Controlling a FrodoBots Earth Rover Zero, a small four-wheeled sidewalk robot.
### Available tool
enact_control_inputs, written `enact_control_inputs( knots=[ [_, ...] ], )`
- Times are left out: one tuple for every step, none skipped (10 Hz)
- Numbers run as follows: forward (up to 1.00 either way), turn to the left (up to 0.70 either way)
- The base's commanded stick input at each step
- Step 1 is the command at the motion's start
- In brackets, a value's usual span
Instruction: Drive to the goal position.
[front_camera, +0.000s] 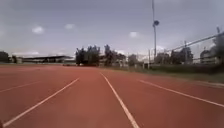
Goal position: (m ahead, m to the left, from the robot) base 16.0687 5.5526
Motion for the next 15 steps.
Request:
enact_control_inputs(
  knots=[
    [0.45, 0.0],
    [0.45, 0.0],
    [0.45, 0.0],
    [0.45, 0.0],
    [0.45, 0.0],
    [0.45, 0.0],
    [0.45, 0.0],
    [0.45, 0.0],
    [0.45, 0.0],
    [0.45, 0.0],
    [0.45, 0.0],
    [0.45, 0.0],
    [0.45, 0.0],
    [0.45, 0.0],
    [0.45, 0.0]
  ],
)
